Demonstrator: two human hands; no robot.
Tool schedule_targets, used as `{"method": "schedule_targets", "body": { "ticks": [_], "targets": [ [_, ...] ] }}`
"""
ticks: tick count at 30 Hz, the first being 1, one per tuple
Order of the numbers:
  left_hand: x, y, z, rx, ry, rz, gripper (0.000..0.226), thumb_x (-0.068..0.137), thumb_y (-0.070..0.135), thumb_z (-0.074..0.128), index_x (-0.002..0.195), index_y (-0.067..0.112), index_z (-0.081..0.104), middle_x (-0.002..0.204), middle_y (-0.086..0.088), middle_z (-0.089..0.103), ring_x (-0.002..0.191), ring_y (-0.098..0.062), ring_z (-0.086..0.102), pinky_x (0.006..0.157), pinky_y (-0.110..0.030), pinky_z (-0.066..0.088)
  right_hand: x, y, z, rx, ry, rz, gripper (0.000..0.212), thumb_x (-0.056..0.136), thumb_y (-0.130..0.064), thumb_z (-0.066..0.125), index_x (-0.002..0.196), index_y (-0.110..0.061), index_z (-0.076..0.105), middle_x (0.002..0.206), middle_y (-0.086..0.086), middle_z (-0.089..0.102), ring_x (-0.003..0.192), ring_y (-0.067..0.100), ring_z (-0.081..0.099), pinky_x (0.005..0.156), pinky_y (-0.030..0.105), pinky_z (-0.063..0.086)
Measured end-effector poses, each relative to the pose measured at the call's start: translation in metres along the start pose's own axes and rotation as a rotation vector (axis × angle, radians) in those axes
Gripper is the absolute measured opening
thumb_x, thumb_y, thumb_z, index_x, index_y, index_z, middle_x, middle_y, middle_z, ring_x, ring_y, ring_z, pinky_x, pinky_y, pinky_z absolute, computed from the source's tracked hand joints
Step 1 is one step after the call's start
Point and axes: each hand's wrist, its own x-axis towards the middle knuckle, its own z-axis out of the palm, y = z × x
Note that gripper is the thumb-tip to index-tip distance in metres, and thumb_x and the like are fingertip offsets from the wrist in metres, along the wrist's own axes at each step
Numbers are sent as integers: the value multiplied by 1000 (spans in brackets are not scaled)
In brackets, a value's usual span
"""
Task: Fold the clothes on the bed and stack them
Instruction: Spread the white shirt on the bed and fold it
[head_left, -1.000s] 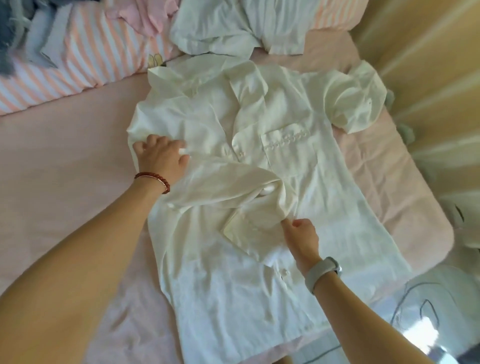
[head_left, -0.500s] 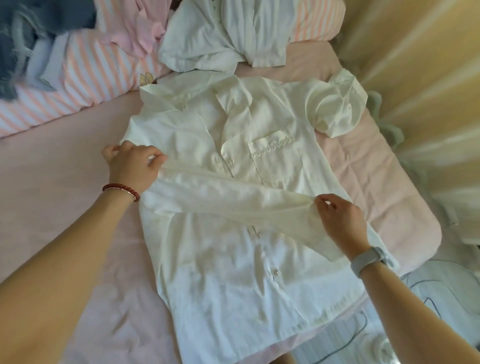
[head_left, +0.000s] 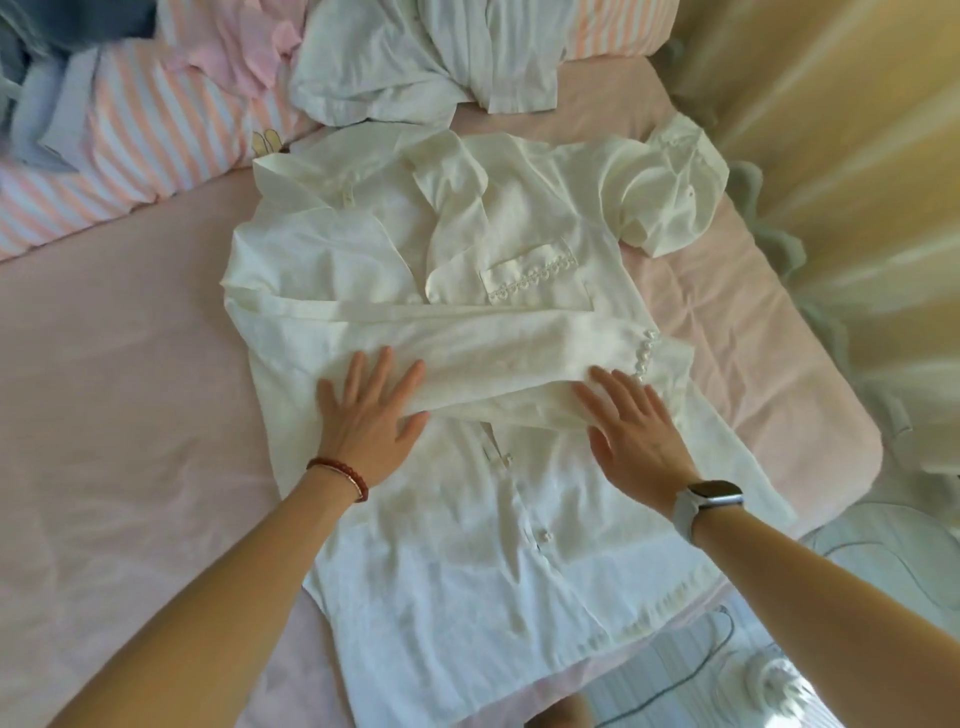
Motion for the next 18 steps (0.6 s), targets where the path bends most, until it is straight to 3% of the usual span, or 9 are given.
{"method": "schedule_targets", "body": {
  "ticks": [2,4,7,9,11,14,16,18],
  "targets": [
    [2,-14,10,4,-64,-57,62,91,58,29,147,39,7,157,5,-6,144,-24,-4,108,-61,9,-10,10,11,-30,-121,-16,58,94,-20,41,148,-23,20,157,-1,11,145,21,7,115,44,10],
    [7,-26,9,16,-114,-68,65,88,64,22,146,42,1,156,8,-12,144,-19,-9,108,-61,5,-16,24,14,-49,-160,-28,62,93,-15,40,148,-23,16,157,-5,4,145,15,-1,116,40,5],
    [14,-31,-1,57,-174,-62,61,90,61,26,144,45,2,156,11,-12,144,-22,-10,108,-59,5,-17,37,7,-31,-125,1,54,88,-5,42,140,-18,37,155,-5,15,145,17,4,116,38,3],
    [14,-28,-7,43,-141,-46,53,96,38,36,145,43,14,157,9,-3,144,-24,-4,108,-54,11,-17,36,1,-52,-102,12,42,88,-2,43,128,-13,51,153,-4,26,145,20,10,116,39,4],
    [14,-26,-13,-120,-40,-36,48,94,17,45,139,31,39,155,4,19,143,-24,10,107,-46,17,-16,32,-2,-77,-63,31,37,86,5,44,117,-9,57,149,2,35,143,24,16,116,41,6],
    [16,-29,-28,-477,144,-34,30,86,0,54,112,7,67,127,-11,59,124,-29,47,101,-33,33,-19,31,-4,-138,11,159,36,77,10,49,106,-6,64,146,10,38,141,29,21,113,50,3],
    [12,-32,-36,-462,214,-58,20,84,0,56,98,2,70,109,-14,65,108,-32,55,92,-32,39,-23,28,-3,-201,44,261,36,76,6,53,107,-8,66,146,12,37,140,30,24,111,55,-3],
    [7,-33,-40,-348,303,-90,14,80,3,62,93,1,65,104,-18,58,101,-35,52,87,-39,42,-27,20,-1,-171,128,309,35,72,4,60,104,-7,67,138,15,46,133,33,36,109,60,1]
  ]
}}
